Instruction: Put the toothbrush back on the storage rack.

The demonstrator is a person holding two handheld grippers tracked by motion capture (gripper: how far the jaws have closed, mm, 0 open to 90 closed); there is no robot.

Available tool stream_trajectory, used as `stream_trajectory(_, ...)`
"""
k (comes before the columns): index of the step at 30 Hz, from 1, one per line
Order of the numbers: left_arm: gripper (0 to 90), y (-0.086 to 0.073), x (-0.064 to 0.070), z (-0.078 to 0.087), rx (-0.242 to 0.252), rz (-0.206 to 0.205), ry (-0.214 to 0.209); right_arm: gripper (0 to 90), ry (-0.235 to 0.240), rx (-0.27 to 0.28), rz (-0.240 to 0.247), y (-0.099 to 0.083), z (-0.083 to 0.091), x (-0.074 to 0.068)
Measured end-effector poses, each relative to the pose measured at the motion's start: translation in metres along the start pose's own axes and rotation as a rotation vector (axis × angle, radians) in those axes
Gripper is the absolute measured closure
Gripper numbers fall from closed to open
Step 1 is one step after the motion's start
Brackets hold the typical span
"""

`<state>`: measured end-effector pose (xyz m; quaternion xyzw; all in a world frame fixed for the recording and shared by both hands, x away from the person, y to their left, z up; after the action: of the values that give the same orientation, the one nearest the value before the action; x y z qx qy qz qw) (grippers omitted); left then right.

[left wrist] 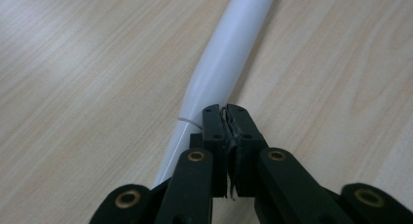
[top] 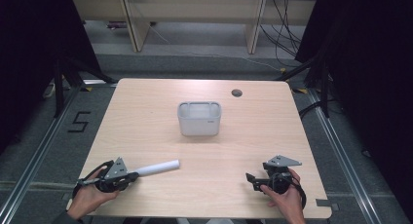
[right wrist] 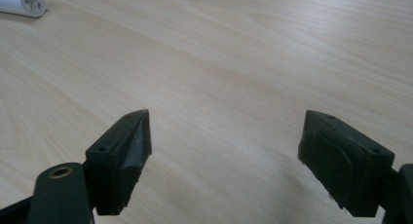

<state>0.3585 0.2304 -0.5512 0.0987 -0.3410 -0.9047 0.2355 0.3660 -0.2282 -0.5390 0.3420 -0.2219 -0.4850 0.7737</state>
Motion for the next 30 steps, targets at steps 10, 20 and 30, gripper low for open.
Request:
stream_trajectory(10, 86.2, 0.005, -0.017, -0.002, -0.004, 0.008, 0.029, 19.9, 0.000, -0.006, -0.001, 0.000, -0.001, -0.001)
stream_trajectory(20, 85.4, 0.016, -0.032, -0.012, -0.018, 0.027, 0.043, 19.8, 0.012, -0.019, -0.022, -0.001, -0.001, -0.003)
stream_trajectory(30, 84.8, 0.033, -0.038, -0.022, -0.002, 0.039, 0.041, 19.9, 0.037, -0.023, -0.023, -0.001, -0.003, -0.005)
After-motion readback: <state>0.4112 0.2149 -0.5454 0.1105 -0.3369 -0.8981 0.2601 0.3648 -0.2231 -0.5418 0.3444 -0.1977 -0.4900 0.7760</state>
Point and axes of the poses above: each handheld gripper's, and its own axes: z roughly backward along the jaws, y roughly out of its top, x roughly to its right, the point moved 6 cm from there along -z, roughly forward along the jaws, and after that the axes turned 10 degrees about -y, right-handed, at the moved point
